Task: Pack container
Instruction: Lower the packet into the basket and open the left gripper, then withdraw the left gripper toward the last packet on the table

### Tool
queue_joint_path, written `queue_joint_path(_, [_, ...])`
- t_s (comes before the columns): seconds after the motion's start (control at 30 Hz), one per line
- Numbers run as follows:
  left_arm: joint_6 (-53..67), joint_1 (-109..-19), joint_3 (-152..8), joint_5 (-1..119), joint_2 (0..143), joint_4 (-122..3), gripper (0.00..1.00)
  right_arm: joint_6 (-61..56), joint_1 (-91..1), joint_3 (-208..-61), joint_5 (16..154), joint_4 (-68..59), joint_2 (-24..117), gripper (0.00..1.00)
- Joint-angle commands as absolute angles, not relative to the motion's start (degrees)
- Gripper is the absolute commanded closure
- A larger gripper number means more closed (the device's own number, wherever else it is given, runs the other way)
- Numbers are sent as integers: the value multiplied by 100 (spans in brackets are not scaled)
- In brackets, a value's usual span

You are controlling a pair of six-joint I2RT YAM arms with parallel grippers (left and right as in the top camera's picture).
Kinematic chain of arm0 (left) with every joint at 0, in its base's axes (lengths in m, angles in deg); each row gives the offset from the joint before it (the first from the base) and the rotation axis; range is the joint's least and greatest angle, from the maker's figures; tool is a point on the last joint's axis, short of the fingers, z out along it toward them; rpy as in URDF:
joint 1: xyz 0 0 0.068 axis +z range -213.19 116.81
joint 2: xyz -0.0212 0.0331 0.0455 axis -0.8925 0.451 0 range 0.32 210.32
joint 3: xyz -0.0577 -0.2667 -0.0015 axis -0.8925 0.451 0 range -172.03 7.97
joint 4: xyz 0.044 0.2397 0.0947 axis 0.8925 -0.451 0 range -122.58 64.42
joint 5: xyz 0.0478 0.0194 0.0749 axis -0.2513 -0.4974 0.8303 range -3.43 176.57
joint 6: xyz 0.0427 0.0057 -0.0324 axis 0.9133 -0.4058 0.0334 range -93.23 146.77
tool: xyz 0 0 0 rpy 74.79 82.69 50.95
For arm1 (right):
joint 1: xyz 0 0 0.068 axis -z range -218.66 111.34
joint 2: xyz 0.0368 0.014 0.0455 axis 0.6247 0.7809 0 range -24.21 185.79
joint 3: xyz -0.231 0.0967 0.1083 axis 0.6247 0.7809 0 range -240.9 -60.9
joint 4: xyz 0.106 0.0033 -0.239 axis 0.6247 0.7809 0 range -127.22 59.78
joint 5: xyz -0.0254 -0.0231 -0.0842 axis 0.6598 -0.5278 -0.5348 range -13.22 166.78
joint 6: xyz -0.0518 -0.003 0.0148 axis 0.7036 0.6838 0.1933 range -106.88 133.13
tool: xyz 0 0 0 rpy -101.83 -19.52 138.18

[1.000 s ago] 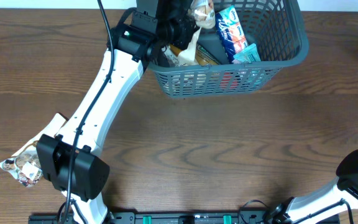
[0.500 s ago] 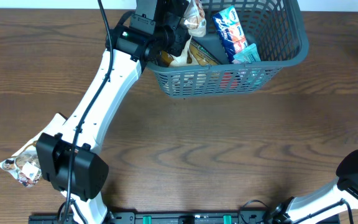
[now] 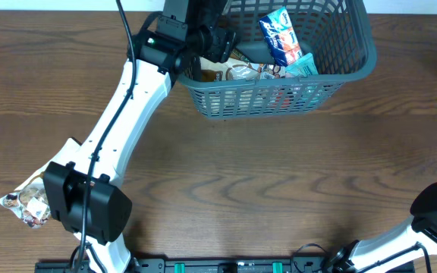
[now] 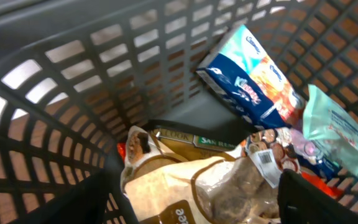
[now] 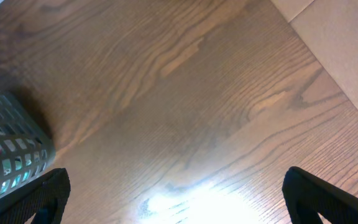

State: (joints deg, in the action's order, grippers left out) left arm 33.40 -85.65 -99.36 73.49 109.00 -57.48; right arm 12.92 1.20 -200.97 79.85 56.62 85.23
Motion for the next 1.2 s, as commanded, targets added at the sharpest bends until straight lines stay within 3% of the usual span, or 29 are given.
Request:
queue_joint_path(0.0, [3377, -8408, -10242, 7475, 10826, -5695, 17, 1340, 144, -20079, 8029, 5680, 8545, 1])
queue_joint_path(0.33, [3482, -7903, -10622, 9121, 9257, -5785, 15, 1340, 144, -20079, 8029, 5632, 8545, 1])
queue_joint_path(0.4, [3478, -7772, -10622, 9217, 8865, -6058, 9, 1340, 144, -20079, 8029, 5623, 8545, 1])
queue_joint_path(0.63, [2990, -7323, -10622, 9285, 7803, -7359, 8, 1338, 144, -20079, 8092, 5619, 8545, 1])
queue_joint_path(0.77, [2479, -7157, -10622, 9980, 7508, -7951, 8, 1338, 144, -20079, 8201, 5601, 8545, 1])
queue_joint_path(0.87, [1797, -7076, -10622, 10867, 7451, -8331, 8, 1335, 144, -20079, 8201, 5601, 8545, 1])
queue_joint_path(1.0, [-231, -6893, -10622, 12137, 7462, -9088, 8, 1335, 144, -20079, 8201, 5634, 8545, 1])
queue_joint_path(1.17, [-2476, -6445, -10589, 12769, 7488, -10076, 8, 1338, 144, -20079, 8201, 5671, 8545, 1])
